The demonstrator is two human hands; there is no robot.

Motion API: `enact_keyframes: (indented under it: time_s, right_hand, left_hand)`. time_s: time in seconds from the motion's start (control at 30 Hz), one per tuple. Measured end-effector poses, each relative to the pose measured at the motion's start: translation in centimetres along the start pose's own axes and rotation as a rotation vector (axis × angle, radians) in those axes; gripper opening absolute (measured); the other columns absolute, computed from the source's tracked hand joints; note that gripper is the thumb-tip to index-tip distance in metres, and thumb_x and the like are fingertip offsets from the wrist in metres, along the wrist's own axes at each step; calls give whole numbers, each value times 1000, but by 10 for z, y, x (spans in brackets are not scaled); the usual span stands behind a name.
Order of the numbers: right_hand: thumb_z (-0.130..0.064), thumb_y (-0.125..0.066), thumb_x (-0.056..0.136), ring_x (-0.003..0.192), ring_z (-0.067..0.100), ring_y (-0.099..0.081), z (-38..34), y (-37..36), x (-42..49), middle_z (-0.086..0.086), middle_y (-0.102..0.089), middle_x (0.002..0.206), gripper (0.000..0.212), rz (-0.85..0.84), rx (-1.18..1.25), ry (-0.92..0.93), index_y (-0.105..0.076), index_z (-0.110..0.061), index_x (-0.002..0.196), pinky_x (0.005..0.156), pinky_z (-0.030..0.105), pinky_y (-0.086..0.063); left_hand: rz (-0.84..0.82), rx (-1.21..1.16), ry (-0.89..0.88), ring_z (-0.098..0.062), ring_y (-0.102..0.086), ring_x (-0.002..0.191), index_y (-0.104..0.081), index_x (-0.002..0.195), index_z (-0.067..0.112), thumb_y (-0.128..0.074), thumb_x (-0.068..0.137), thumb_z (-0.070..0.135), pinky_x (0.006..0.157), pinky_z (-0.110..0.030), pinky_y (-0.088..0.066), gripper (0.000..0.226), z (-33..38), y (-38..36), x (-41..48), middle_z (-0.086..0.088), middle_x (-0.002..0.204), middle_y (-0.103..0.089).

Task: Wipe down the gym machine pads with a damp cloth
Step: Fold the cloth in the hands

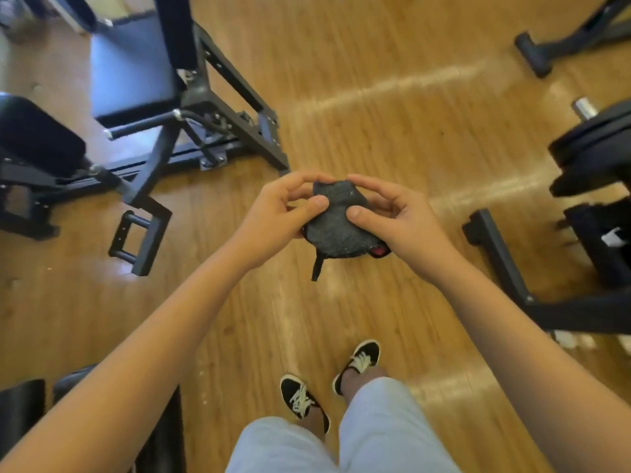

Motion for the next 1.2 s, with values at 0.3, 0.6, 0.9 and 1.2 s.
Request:
enact_keyframes:
  time_s: [0.3,0.6,0.9,1.2]
  right_hand:
    - [0,-71,93,113,11,-68,129,103,52,0,-66,130,56,65,-24,-162,-59,-39,132,90,29,-58]
    - [6,-69,91,112,-4,-63,336,174,130,-11,-63,128,64,65,-69,-285,-57,-31,142,89,17,-55]
    - [4,-70,88,124,7,-56,513,174,196,-9,-61,136,66,103,-182,-360,-56,-27,145,109,40,-50]
    - [1,-67,89,131,18,-55,615,173,264,0,-60,142,65,83,-354,-380,-55,-23,147,109,35,-48]
  left_hand:
    - [-114,-20,189,-16,-73,98,-66,117,33,-59,104,16,68,-34,-62,22,-104,-91,122,-4,117,-72]
    - [-134,-4,356,-11,-72,99,-66,118,32,-57,105,16,67,-32,-62,23,-293,-172,228,3,111,-72]
    - [-99,93,406,-21,-66,111,-62,129,22,-55,106,13,79,-49,-64,26,-464,-200,290,-6,123,-66]
    - [-92,218,392,-23,-66,113,-59,135,25,-56,105,16,80,-53,-62,32,-575,-201,341,-4,128,-63]
Point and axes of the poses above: each hand's wrist, its own x-axis towards the middle knuckle, its own y-axis out of the back of the hand, z = x × y, the point moved 1 cm from there along x, towards the middle knuckle
